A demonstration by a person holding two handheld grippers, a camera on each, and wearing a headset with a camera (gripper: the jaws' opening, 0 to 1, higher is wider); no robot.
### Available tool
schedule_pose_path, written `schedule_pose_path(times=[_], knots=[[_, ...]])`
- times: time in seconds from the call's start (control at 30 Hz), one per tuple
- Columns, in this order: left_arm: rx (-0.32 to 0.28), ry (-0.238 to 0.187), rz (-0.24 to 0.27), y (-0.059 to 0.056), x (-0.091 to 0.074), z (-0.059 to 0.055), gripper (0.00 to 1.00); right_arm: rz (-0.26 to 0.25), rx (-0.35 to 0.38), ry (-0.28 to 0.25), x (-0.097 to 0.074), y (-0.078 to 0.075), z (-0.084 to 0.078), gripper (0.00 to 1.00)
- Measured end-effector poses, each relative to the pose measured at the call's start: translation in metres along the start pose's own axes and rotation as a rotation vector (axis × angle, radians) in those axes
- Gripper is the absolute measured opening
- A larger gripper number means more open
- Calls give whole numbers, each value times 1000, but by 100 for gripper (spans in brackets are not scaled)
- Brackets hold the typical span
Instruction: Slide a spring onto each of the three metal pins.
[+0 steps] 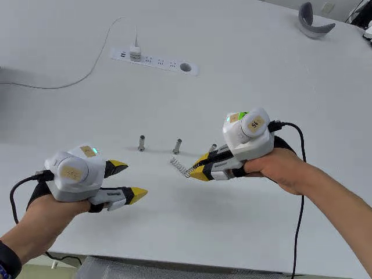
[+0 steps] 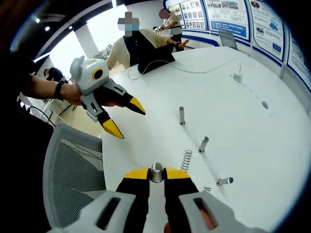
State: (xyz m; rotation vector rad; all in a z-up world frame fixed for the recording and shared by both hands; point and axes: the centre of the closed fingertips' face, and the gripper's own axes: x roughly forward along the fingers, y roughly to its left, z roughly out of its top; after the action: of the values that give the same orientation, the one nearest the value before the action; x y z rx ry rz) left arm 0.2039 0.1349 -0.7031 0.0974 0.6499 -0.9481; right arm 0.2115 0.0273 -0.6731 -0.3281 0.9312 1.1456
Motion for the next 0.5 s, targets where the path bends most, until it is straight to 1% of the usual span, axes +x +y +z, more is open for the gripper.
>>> schedule_pose_path(times=[0.17,0.27,0.37,0.5], knots=[[-19,2,31,9,-4,-3,52,3,-19,11,6,-6,8,12],[-29,-1,47,13,-7,-3,54,1,-31,16,9,-10,14,12],[-36,-11,61,15,-9,-1,55,-3,-47,20,13,-15,20,12],[-45,-13,78,17,-11,-1,59,-3,-61,25,17,-19,28,12]])
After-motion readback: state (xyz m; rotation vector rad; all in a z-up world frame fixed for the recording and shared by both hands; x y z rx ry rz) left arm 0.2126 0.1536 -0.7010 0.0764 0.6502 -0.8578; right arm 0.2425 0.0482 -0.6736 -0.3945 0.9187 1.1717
